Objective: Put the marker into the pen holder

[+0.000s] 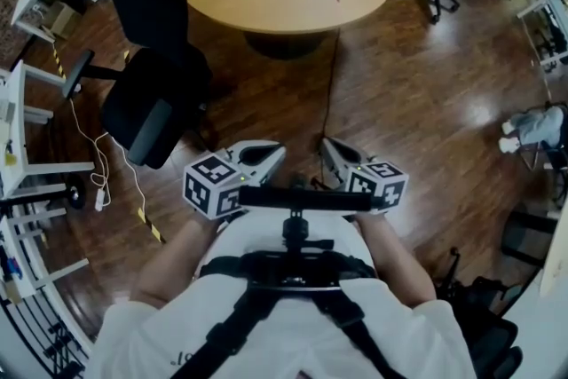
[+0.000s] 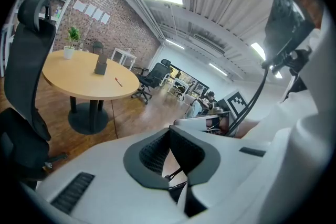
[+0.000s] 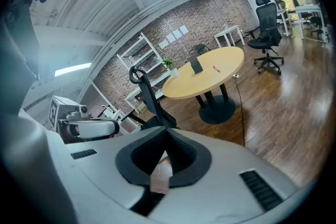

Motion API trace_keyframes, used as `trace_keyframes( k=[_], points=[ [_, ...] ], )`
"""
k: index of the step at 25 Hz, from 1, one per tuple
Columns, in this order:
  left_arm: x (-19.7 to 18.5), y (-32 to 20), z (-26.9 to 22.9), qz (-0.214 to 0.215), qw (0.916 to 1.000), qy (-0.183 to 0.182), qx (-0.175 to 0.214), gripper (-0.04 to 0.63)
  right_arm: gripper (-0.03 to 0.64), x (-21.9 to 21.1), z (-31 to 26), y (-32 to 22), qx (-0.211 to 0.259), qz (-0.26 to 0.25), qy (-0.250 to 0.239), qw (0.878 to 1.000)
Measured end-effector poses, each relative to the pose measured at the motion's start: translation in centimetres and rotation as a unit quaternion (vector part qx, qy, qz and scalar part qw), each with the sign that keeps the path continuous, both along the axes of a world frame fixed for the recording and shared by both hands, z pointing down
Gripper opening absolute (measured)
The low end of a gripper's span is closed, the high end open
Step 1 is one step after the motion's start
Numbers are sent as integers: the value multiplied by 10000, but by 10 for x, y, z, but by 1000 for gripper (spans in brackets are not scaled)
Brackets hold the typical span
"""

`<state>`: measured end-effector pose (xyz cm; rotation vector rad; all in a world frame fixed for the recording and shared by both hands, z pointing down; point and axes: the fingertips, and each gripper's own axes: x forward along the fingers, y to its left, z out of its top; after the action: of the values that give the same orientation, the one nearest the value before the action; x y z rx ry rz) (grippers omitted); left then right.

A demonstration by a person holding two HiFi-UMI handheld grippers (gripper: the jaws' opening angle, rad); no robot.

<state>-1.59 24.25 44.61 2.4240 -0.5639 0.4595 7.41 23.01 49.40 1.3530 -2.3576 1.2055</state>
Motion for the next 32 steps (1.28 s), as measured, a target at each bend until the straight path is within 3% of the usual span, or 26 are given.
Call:
trace_keyframes(
  k=[23, 32],
  points=[
    [40, -7, 6, -194, 9997, -107, -75, -3, -6, 47, 7, -10, 40, -84, 3, 10000],
    [53, -14, 4, -254, 9995, -173, 120, -3, -6, 63, 10, -20, 136, -82, -100, 9998]
  ],
)
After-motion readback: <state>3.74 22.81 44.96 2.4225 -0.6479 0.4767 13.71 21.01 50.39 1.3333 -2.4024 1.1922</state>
